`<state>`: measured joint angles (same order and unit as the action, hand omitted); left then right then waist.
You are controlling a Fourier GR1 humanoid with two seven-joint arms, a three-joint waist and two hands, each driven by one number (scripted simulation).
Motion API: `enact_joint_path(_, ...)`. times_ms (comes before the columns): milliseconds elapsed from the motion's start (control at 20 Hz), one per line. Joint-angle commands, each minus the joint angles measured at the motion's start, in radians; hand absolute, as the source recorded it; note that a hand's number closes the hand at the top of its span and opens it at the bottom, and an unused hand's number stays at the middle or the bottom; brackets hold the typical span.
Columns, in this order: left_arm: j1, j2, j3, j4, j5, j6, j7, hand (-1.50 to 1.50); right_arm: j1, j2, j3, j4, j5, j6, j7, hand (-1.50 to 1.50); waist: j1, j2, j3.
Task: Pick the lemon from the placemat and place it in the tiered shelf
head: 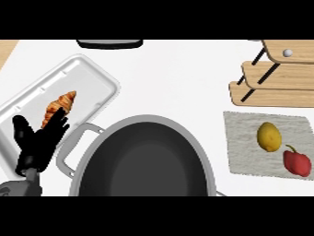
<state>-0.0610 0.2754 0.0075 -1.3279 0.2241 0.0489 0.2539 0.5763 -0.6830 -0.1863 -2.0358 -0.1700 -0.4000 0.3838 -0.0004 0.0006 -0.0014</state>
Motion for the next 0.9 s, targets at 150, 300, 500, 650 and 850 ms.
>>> enact_joint_path(150, -0.039, -0.036, -0.021, 0.026, -0.028, 0.016, 0.003, 0.0, -0.21, -0.157, 0.051, -0.072, 0.139, -0.077, 0.523, -1.5, 0.026, 0.008, -0.002)
enact_joint_path(300, -0.028, -0.021, -0.015, 0.003, -0.023, 0.006, 0.037, 0.0, -0.32, -0.144, 0.174, -0.025, 0.263, -0.117, 0.666, -1.5, 0.03, 0.006, -0.001)
enact_joint_path(500, 0.035, -0.026, -0.041, -0.072, -0.037, 0.002, 0.035, 0.0, -0.498, -0.148, 0.263, 0.124, 0.345, -0.07, 0.784, -1.5, 0.045, 0.005, 0.0)
enact_joint_path(650, 0.02, -0.071, -0.036, 0.018, -0.05, 0.015, -0.037, 0.0, -0.58, -0.121, 0.302, 0.122, 0.342, -0.009, 0.892, -1.5, 0.025, 0.004, -0.001)
enact_joint_path(850, 0.046, -0.034, -0.021, -0.066, -0.03, -0.004, 0.036, 0.0, -0.621, -0.078, 0.336, 0.257, 0.352, 0.068, 0.844, -1.5, 0.019, 0.0, 0.001)
